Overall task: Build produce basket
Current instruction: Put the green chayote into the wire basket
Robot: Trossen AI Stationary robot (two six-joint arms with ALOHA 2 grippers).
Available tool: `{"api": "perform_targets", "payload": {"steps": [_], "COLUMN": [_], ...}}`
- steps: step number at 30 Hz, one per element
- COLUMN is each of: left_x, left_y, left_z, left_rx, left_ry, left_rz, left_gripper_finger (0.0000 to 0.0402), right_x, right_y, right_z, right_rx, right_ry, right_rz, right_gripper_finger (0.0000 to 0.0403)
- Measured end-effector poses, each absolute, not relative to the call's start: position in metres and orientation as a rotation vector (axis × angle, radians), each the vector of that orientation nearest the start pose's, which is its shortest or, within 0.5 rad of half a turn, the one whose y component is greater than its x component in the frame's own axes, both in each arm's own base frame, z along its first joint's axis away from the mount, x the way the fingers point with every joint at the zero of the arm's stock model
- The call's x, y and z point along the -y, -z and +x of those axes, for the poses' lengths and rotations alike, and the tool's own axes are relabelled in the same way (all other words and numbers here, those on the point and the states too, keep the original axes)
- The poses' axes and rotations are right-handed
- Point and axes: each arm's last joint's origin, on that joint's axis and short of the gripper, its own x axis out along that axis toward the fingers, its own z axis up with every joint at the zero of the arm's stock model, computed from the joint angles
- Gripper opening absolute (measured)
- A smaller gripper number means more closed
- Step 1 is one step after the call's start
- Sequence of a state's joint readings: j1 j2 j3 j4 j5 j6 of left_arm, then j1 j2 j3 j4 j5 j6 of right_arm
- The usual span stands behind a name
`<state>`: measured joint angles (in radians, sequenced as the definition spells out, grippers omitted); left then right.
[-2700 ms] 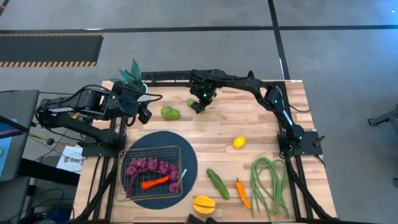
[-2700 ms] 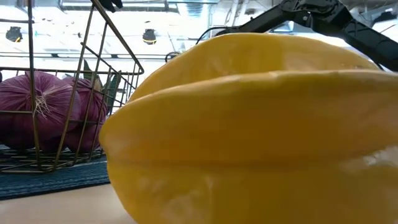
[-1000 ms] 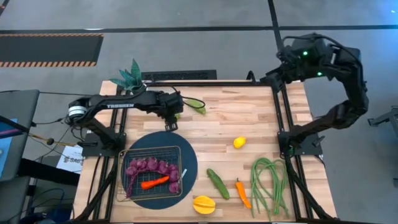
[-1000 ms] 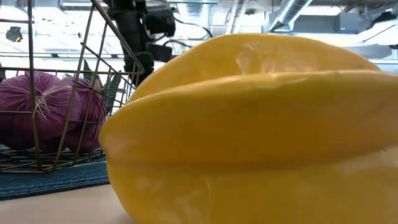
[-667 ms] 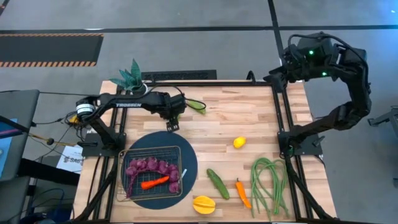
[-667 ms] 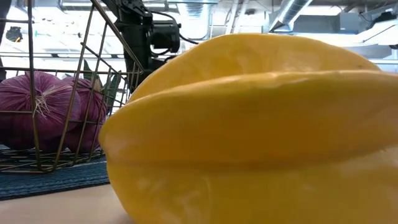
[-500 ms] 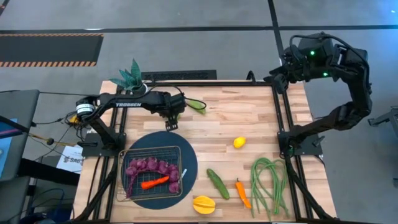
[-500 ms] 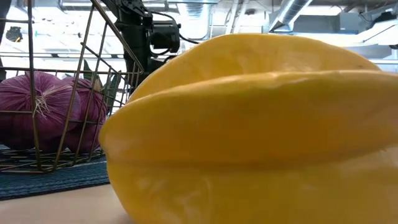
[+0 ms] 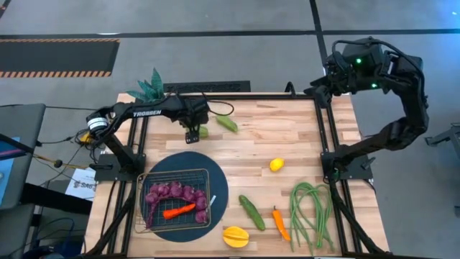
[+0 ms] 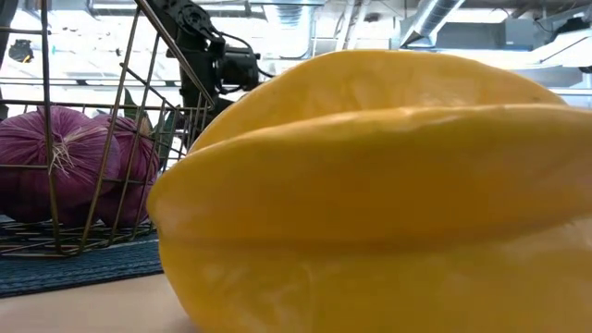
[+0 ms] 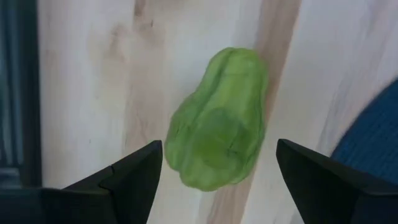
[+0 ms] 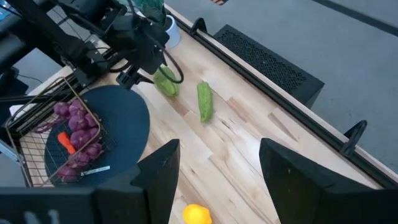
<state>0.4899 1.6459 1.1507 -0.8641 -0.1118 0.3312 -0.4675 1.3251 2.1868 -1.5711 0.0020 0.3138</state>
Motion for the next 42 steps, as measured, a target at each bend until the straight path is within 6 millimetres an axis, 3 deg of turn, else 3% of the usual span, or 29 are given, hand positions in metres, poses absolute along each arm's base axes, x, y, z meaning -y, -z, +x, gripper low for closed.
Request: {"api": "perform_targets", "payload": {"steps": [16, 29, 35, 38, 42], "left_x": [-0.161, -0.164, -0.161, -0.157, -0.155], "left_y": [-0.167, -0.174, -0.176, -0.186, -0.217], "left_z": [0.275, 0.277, 0.277, 0.283, 0.294], "left_rx": [-1.556, -1.547, -1.555, -1.563, -1.538], "left_ry": [-0.14, -0.176, -0.227, -0.212, -0.209], "left_rz": [0.067, 0.003, -0.074, -0.112, -0.125], "left_gripper_finger": [0.0302, 0.0203, 0.0199, 0.0199, 0.0199], "right_x": [0.075, 0.077, 0.077, 0.077, 0.077], "right_y": [-0.514, -0.512, -0.512, -0.512, -0.512], "right_z": [0.149, 0.153, 0.153, 0.153, 0.153], "right_rx": [-0.672, -0.682, -0.681, -0.681, -0.684], "right_ry": [0.575, 0.576, 0.576, 0.576, 0.572], "right_rz": [0.507, 0.508, 0.508, 0.508, 0.497], "right_gripper_finger": [0.0239, 0.0239, 0.0239, 0.0239, 0.0239]}}
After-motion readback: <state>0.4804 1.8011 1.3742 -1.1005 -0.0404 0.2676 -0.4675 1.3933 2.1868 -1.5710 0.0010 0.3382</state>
